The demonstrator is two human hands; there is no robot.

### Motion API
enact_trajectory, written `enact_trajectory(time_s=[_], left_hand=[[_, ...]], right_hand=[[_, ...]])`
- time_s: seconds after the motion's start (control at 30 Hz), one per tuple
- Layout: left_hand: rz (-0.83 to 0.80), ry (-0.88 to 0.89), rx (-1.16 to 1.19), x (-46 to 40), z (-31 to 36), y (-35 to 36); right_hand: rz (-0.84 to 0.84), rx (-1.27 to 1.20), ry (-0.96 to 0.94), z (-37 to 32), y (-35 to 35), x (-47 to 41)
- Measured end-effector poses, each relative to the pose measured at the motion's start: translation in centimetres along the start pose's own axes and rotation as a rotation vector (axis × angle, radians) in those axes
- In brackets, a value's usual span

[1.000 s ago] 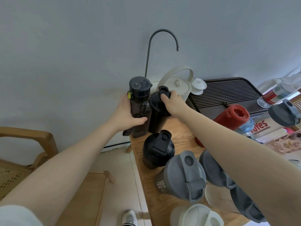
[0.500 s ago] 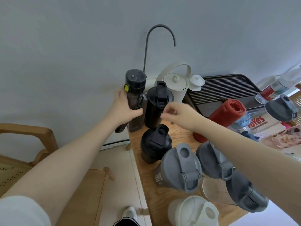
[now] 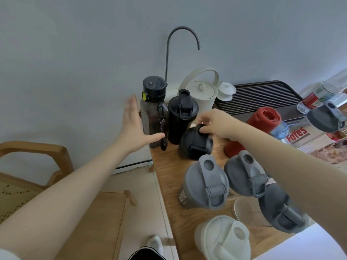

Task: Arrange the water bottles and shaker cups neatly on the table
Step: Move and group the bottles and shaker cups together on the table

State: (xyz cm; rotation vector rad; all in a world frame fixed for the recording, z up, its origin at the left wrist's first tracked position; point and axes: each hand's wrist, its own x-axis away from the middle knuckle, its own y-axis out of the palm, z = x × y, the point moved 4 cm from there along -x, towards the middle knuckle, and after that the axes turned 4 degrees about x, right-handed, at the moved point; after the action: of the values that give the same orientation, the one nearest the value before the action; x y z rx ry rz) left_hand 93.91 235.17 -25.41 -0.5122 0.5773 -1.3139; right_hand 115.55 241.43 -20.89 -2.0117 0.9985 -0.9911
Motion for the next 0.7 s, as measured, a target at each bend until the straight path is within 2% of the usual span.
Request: enact_trajectory(time_s=[0.13, 0.23, 0.37, 0.43, 0.5, 0.6, 0.7], left_hand=[[0.215, 0.402, -0.241, 1.6, 3.6, -0.3], [0.151, 0.551, -0.382, 0.8, 6.1, 1.6], [-0.095, 0.523, -0.525, -1.2, 9.1, 4.0], [-0.204, 0.484, -0.616, -2.3, 9.6, 5.1], [-0.266, 0.430, -0.725, -3.3, 9.5, 6.1], [-0.283, 0.356, -0.817, -3.8, 9.2, 7.5], [-0.182, 0.325, -0.824, -3.9, 9.1, 7.6]], right_hand=[[0.021, 0.048, 0.081, 3.0, -1.6, -0.7], [0.123, 0.136, 0.054, 3.8, -2.1, -1.1], [0.231, 0.124, 0.112, 4.9, -2.4, -1.2], [0.187, 0.089, 0.110, 5.3, -2.1, -0.7], [0.103, 0.175, 0.096, 5.7, -1.5, -0.1], [0.046, 0.226, 0.129, 6.4, -0.6, 0.3], [0.085, 0.228, 0.142, 6.5, -0.2, -0.4]])
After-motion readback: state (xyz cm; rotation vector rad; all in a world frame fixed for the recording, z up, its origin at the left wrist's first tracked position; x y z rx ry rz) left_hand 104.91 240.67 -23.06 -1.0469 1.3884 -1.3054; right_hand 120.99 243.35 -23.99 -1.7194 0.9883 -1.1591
